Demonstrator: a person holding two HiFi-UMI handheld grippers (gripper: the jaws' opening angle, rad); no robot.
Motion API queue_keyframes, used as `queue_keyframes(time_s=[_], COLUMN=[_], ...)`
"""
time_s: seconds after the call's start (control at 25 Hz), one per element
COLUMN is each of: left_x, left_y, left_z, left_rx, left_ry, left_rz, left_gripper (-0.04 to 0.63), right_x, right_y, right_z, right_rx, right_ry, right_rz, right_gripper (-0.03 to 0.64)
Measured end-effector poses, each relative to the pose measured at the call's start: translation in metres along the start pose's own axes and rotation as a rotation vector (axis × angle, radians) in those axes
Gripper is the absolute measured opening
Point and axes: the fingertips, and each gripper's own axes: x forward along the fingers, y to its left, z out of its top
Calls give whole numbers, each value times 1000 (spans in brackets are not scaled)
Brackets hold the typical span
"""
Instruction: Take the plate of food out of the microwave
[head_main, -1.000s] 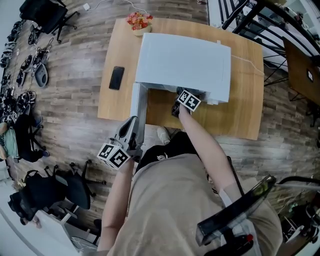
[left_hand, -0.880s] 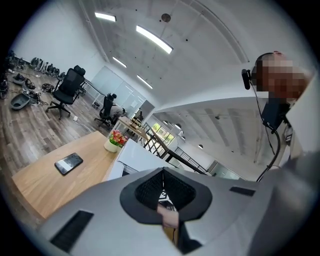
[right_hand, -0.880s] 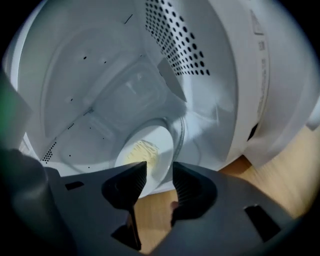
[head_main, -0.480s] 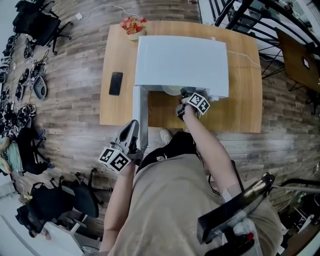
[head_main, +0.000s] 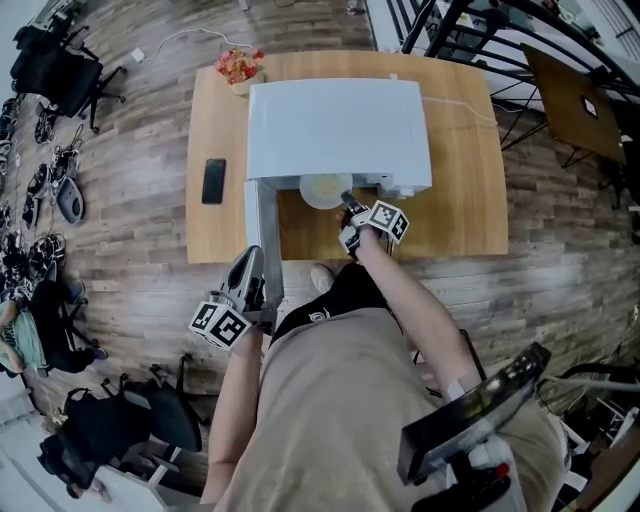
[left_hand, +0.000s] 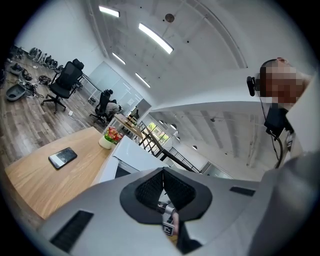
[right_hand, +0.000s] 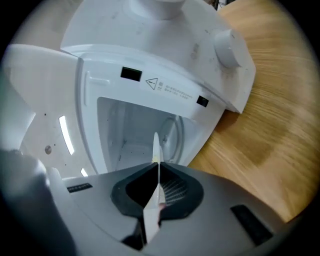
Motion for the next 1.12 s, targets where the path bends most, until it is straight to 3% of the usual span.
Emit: queue_keyframes(time_s=[0.2, 0.48, 0.8, 1.12], left_x=[-1, 16, 47, 62], left_y=[1, -19, -54, -86], left_z=[6, 7, 7, -21], left_rx=[-6, -23, 6, 9], left_ry=[-39, -71, -105, -116], left_rz=[20, 35, 26, 28], left_gripper=[5, 5, 5, 5], right_x=[-30, -98, -159, -212], right_y=[38, 82, 128, 171], right_z=[-24, -36, 6, 52], right_rx=[39, 7, -29, -90], right_ry=[100, 313, 348, 331], right_rz=[80, 114, 197, 304], right_gripper=[17, 17, 17, 17])
